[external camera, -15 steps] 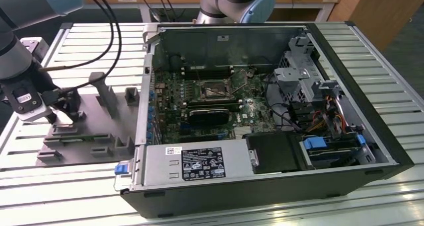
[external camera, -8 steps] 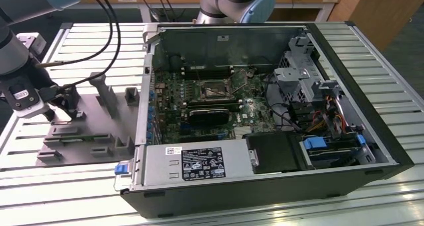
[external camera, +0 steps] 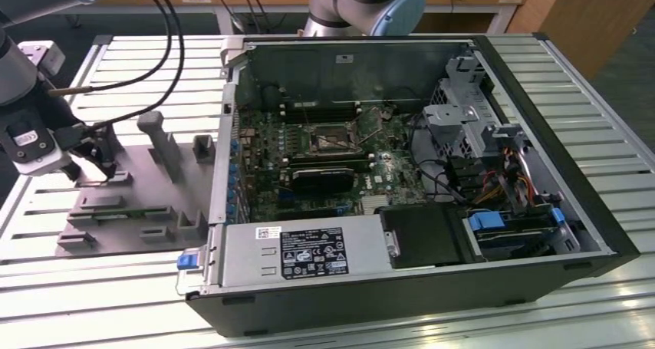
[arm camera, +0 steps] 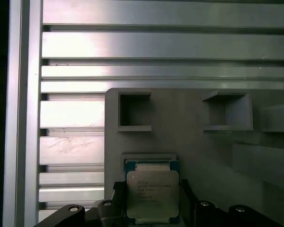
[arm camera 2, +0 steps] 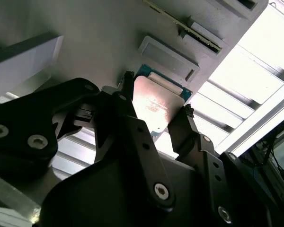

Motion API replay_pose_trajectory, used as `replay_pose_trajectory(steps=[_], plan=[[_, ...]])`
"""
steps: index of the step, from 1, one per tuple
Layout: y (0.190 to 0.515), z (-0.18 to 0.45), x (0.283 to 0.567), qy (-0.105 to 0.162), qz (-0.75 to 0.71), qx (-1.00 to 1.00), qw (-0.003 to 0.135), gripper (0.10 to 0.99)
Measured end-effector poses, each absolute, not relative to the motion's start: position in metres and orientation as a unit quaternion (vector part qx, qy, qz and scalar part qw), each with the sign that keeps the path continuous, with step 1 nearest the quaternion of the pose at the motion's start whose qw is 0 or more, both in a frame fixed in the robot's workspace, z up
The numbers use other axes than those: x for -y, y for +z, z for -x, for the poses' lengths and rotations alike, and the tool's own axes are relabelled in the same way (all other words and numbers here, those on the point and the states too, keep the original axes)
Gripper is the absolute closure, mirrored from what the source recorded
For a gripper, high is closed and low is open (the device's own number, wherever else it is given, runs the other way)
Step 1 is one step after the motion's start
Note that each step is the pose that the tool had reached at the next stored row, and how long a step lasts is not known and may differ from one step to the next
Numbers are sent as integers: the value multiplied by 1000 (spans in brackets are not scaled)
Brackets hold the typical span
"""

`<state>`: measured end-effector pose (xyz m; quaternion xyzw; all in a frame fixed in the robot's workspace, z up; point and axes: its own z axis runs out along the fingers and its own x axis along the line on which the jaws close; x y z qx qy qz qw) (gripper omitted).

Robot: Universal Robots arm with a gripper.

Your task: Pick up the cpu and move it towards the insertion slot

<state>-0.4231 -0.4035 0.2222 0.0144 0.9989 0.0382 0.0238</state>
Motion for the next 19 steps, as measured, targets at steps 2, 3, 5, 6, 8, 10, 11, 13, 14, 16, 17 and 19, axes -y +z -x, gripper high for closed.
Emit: replay_pose_trajectory(steps=[2,3,5,6,8,10,11,13,14,16,17,19], plan=[[227,423,404,39,-14,-999,24,549],[229,423,404,40,-14,-999,24,549],[234,423,404,41,-14,-999,24,549],[237,423,404,41,-13,-999,24,549],[242,423,404,41,-13,-999,24,549],[247,423,404,42,-13,-999,24,549],[250,423,404,42,-13,-999,24,549],[254,423,404,42,-13,-999,24,549],[257,423,404,42,-13,-999,24,549],[262,423,404,42,-13,-999,24,549],[265,423,404,42,-13,-999,24,549],[270,423,404,42,-13,-999,24,549]])
